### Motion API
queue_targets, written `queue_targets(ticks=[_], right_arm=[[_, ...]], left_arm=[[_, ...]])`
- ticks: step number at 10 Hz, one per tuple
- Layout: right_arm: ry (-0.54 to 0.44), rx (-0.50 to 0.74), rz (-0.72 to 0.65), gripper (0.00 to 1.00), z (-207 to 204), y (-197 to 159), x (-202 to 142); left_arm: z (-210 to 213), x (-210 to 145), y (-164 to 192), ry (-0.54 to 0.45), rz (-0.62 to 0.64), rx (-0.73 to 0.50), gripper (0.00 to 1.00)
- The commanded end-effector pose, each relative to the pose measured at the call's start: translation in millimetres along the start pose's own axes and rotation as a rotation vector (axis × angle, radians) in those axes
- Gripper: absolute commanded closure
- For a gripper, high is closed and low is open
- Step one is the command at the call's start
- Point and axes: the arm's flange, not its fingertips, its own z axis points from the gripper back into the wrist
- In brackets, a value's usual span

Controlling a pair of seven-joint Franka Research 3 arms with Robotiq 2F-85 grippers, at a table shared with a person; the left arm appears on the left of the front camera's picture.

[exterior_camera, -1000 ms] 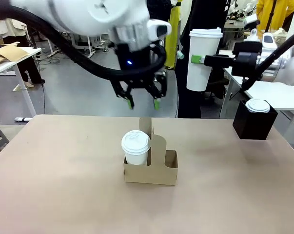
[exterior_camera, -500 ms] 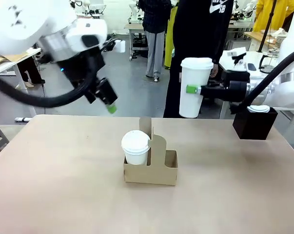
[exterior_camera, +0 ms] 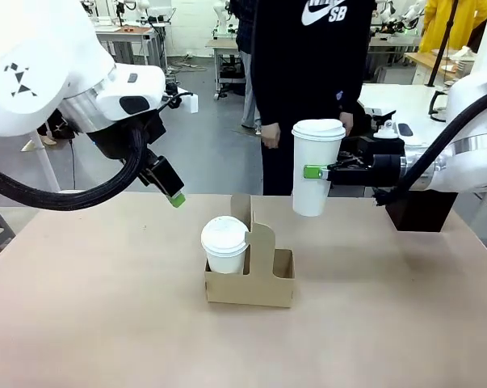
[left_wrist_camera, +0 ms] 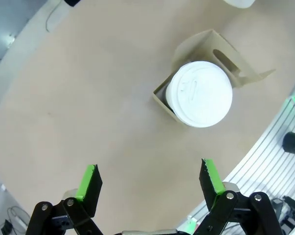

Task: Pour a drink into a cup and package it in a carrier.
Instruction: Insert the held 600 ml Paper Cup into the Cup Carrier.

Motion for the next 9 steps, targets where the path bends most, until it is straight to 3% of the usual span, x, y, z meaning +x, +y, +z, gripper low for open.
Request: queue_targets(ticks=[1, 3, 4, 9], right_arm=[[-0.014, -0.005, 0.012, 0.2, 0, 2, 8], [-0.018, 0.038, 0.046, 0.2, -5, -2, -9], [-0.033, 0.071, 0.076, 0.2, -13, -4, -16], [-0.031, 0.224, 0.099, 0.2, -57, -15, -51]], left_arm=[[6, 3, -2, 0.011, 0.002, -0.004, 0.0], [-6, -12, 17, -0.02, -0.025, -0.019, 0.0], [-14, -31, 39, -0.028, 0.003, 0.037, 0.0], [-41, -100, 109, -0.158, -0.171, -0.092, 0.0]])
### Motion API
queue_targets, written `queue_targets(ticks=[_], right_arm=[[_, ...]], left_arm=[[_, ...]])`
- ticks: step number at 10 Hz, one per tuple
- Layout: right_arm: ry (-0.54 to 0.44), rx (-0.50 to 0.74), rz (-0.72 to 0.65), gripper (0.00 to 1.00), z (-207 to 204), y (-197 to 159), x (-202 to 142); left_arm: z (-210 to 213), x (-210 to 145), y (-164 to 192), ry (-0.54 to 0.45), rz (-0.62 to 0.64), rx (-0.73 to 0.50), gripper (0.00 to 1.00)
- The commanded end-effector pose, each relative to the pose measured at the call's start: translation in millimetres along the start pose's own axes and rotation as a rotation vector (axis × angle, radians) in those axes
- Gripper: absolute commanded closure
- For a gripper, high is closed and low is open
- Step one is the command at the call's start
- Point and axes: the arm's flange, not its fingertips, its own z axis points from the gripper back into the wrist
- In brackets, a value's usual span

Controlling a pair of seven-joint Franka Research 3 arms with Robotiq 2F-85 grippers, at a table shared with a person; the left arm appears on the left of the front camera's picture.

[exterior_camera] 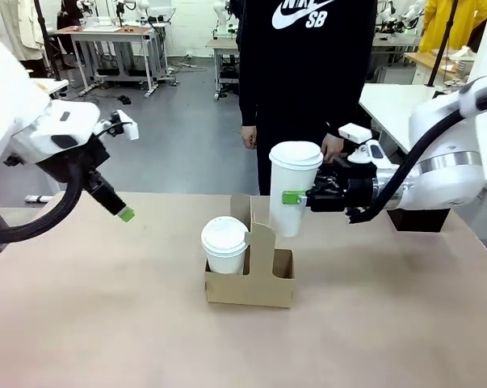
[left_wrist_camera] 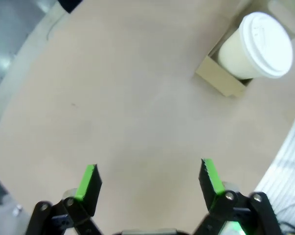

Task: Pour a drink into a cup and package it in a carrier.
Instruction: Insert the held 600 ml Paper Cup into the Cup Carrier.

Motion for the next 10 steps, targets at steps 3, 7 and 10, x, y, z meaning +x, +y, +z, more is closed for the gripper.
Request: queue_targets(ticks=[3, 7, 10], right_arm=[[-0.004, 0.097, -0.026, 0.2, -14, -9, -24], [-0.003, 0.139, -0.065, 0.2, -14, 3, -38], [0.011, 0.142, -0.089, 0.2, -12, 2, -51]], left_arm=[[-10, -43, 15, -0.095, -0.013, -0.082, 0.0], [1, -17, 22, -0.049, -0.03, -0.037, 0.0], [1, -17, 22, -0.049, -0.03, -0.037, 0.0]])
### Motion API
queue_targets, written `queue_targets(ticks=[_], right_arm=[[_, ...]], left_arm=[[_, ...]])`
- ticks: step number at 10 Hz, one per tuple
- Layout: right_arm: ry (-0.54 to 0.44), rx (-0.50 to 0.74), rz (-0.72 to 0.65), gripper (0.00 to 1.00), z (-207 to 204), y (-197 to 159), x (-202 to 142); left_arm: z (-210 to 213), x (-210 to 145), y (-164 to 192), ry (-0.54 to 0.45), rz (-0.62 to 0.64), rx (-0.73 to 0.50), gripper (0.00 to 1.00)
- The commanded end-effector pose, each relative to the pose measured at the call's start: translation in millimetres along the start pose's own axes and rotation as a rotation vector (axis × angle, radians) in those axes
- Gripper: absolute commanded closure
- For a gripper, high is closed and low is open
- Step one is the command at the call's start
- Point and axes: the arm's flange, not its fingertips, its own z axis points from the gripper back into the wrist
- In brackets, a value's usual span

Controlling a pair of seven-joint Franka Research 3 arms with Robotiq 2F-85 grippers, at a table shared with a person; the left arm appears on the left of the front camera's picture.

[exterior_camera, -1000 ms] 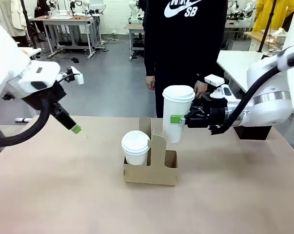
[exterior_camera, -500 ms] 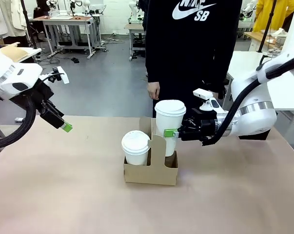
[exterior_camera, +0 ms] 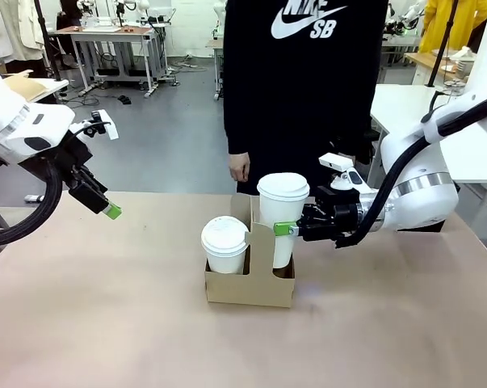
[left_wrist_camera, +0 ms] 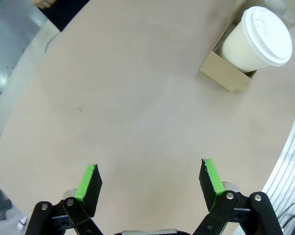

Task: Pour a drink into a cup and package it in a carrier.
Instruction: Insert the held 600 ml Paper Cup into the Cup Carrier.

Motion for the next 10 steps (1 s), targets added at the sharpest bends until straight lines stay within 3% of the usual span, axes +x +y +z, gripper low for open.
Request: queue_targets(ticks=[1, 10], right_arm=[[0.005, 0.021, -0.003, 0.2, 4, -1, -5], [0.048, 0.087, -0.007, 0.2, 17, -21, -54]], left_arm=[[0, 0, 0, -0.007, 0.012, -0.01, 0.0], [0, 0, 0, -0.007, 0.012, -0.01, 0.0]])
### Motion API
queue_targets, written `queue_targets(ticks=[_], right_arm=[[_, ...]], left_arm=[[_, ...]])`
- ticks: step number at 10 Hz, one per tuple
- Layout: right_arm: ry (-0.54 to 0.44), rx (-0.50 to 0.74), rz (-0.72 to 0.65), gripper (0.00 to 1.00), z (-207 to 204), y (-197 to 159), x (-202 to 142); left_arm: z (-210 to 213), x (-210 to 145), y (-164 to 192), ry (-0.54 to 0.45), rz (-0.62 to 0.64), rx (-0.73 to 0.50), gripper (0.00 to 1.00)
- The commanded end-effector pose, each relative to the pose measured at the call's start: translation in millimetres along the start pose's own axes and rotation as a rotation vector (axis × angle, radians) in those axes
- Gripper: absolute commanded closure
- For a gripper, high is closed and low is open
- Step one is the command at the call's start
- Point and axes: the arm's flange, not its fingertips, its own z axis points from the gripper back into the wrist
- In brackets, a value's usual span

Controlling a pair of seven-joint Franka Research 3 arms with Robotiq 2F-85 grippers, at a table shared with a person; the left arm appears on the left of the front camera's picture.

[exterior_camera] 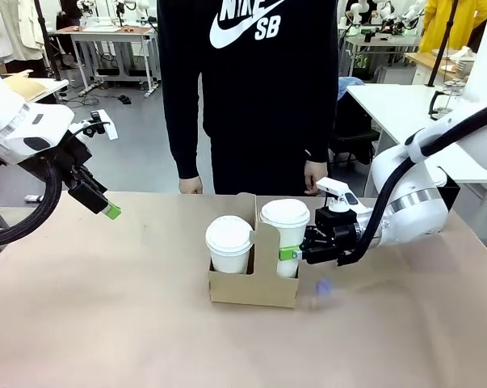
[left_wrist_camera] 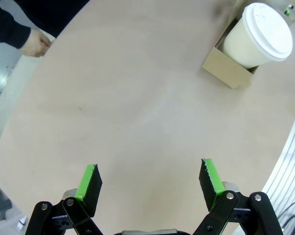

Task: Pour a drink into a cup and package it in a carrier.
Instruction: Insert the held 600 ml Paper Cup into the Cup Carrier.

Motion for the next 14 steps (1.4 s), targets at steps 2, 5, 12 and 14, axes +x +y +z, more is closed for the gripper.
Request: queue_targets(ticks=[2, 5, 12, 14], right_arm=[[0.014, 0.064, 0.038, 0.2, 4, -6, -12], [0.04, 0.079, 0.112, 0.0, 9, -6, -20], [0.157, -0.016, 0.165, 0.0, 33, 13, 9], [0.174, -0.058, 0.162, 0.0, 46, 18, 22]], left_arm=[[0, 0, 0, -0.008, 0.011, -0.01, 0.0], [0, 0, 0, -0.008, 0.011, -0.01, 0.0], [0, 0, 0, -0.008, 0.011, -0.01, 0.0], [0, 0, 0, -0.008, 0.011, -0.01, 0.0]])
